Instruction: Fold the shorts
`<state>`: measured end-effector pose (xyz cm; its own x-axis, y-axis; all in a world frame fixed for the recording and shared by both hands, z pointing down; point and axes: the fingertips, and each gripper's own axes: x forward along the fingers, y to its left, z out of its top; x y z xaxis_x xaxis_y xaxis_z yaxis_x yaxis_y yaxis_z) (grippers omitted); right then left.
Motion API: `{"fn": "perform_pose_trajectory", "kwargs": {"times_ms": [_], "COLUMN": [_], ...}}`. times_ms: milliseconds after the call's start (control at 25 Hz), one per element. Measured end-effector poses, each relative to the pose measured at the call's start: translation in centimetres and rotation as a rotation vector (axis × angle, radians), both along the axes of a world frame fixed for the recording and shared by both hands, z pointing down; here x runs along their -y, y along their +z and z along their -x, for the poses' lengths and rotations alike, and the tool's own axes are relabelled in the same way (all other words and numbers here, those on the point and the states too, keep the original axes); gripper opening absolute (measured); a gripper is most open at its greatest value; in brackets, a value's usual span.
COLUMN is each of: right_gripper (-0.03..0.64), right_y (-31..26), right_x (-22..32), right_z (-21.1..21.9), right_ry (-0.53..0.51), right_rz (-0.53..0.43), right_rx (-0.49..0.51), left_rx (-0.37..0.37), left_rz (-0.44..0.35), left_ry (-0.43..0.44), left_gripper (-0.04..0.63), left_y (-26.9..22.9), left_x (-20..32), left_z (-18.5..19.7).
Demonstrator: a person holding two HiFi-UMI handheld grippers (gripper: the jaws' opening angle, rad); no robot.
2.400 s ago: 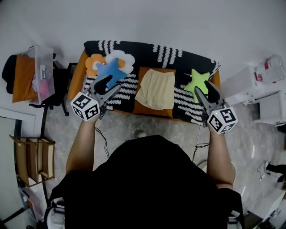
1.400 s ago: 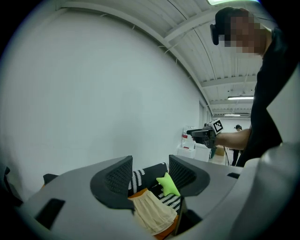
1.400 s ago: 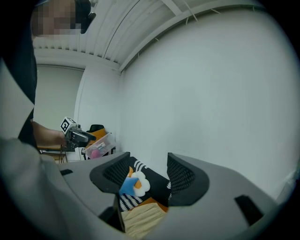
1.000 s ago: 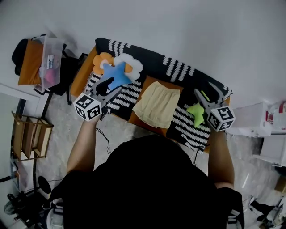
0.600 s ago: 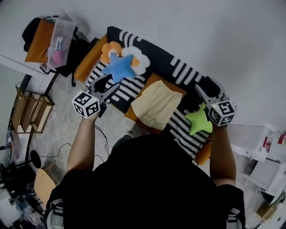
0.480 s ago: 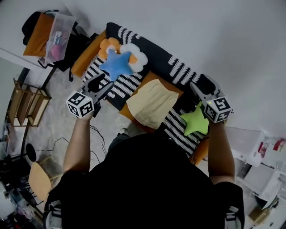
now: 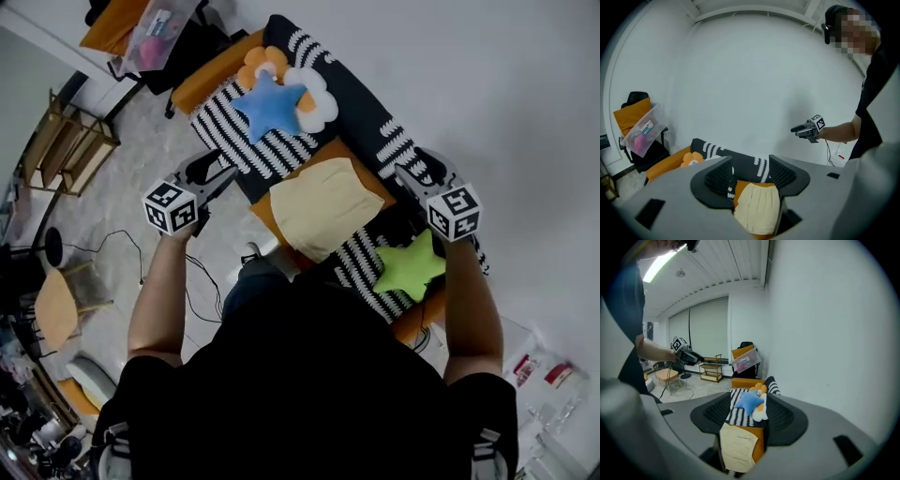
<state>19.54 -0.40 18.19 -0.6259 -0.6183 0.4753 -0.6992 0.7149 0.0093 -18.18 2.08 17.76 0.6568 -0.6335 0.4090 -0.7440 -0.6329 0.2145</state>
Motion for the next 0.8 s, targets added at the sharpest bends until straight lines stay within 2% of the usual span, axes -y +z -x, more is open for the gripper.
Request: {"fn": "perform_pose_trajectory", "kwargs": {"times_ms": [240,440,800], "right_gripper": [0.247,0.247,0.238], "right_y": [5.3,10.2,19.5], "right_x": [2.1,3.8,6.9], "right_z": [2.7,4.5,6.0], "right_ry": [-0.142,-0.223,-0.307], "right_rz": [0.062,0.133,0.252], "right_rx": [-0.089,-0.161,-0.299], "left_rx": [0.026,0.037,0.119], "left_rz": [0.061,0.130,0.246], "left_ry": [-0.061,-0.084,0.022], "left_gripper": [0.262,0.262,0.262], "left_y": [3.8,8.0,17.2], "left_x": [-0.7,-0.2,2.8], "left_z": [2.1,3.6,3.7]}}
